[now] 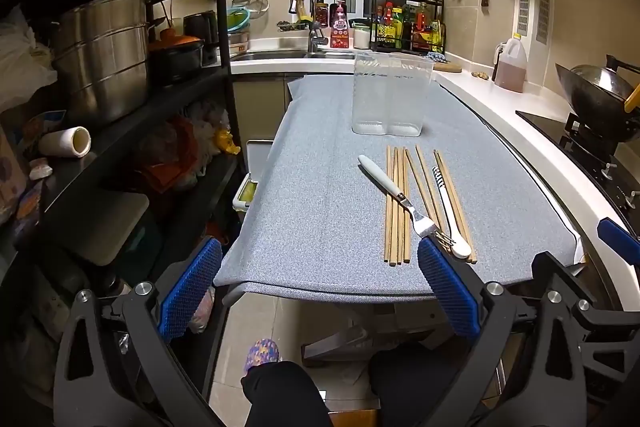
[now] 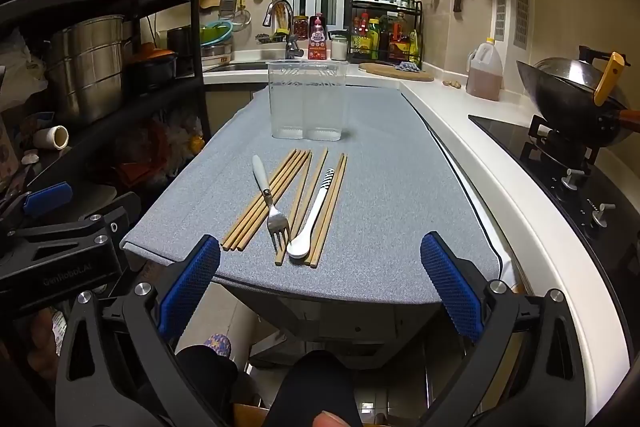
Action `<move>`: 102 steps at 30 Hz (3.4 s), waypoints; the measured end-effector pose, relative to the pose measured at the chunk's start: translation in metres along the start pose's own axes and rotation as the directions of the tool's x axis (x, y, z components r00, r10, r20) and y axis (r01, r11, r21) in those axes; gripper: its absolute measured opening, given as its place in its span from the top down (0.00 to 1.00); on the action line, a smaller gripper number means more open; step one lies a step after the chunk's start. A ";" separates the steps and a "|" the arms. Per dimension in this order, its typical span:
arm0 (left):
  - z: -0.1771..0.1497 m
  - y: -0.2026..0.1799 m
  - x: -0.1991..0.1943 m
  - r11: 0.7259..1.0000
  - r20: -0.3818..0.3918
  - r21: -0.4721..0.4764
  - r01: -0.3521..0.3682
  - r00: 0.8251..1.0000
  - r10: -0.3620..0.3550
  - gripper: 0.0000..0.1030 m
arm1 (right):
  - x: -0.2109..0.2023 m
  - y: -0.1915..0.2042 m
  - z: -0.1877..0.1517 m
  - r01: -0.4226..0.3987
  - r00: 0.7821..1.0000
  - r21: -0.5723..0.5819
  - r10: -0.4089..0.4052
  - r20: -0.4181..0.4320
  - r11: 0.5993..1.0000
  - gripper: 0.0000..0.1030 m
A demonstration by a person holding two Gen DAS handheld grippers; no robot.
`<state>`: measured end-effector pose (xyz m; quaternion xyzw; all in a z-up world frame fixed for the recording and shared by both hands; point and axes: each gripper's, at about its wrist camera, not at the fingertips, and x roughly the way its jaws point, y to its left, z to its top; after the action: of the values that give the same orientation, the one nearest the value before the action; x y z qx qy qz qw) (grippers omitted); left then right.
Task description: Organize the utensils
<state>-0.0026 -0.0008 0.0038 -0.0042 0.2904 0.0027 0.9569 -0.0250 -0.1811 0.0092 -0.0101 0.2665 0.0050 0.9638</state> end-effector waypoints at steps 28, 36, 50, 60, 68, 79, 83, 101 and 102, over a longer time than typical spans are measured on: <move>0.003 0.000 -0.002 1.000 0.002 -0.001 0.001 1.000 -0.001 0.07 | -0.002 -0.004 0.001 0.007 1.000 -0.001 -0.007 0.000 1.000 0.05; 0.003 0.000 -0.002 1.000 0.003 0.000 0.002 1.000 -0.002 0.07 | -0.002 -0.005 0.001 0.008 1.000 -0.001 -0.008 0.001 1.000 0.05; 0.003 0.000 -0.002 1.000 0.003 0.001 0.001 1.000 -0.001 0.07 | -0.003 -0.005 0.001 0.009 1.000 -0.004 -0.009 0.004 1.000 0.05; 0.002 0.003 0.001 1.000 0.003 0.004 -0.002 1.000 0.002 0.07 | -0.004 -0.006 0.002 0.010 1.000 0.000 -0.010 0.006 1.000 0.05; 0.001 0.003 0.001 1.000 -0.001 0.005 -0.002 1.000 0.002 0.07 | -0.004 -0.006 0.002 0.011 1.000 -0.003 -0.011 0.010 1.000 0.05; -0.001 0.007 0.004 1.000 -0.005 0.013 0.012 1.000 -0.012 0.07 | -0.004 -0.008 0.004 0.004 1.000 0.000 -0.004 0.011 1.000 0.05; -0.002 0.010 0.011 1.000 -0.021 0.001 0.016 1.000 -0.016 0.07 | 0.003 -0.026 0.011 0.015 1.000 0.047 -0.015 0.008 0.999 0.05; -0.007 0.005 0.045 1.000 -0.096 0.005 0.013 0.995 -0.013 0.10 | 0.114 -0.043 -0.014 -0.122 0.975 0.216 0.157 -0.155 0.969 0.45; -0.007 0.007 0.047 1.000 -0.101 0.003 0.004 0.995 -0.004 0.10 | 0.116 -0.039 -0.016 -0.130 0.973 0.211 0.166 -0.160 0.969 0.47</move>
<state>0.0323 0.0063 -0.0279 -0.0035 0.3383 0.0003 0.9410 0.0669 -0.2203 -0.0633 0.1058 0.3498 0.0496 0.9295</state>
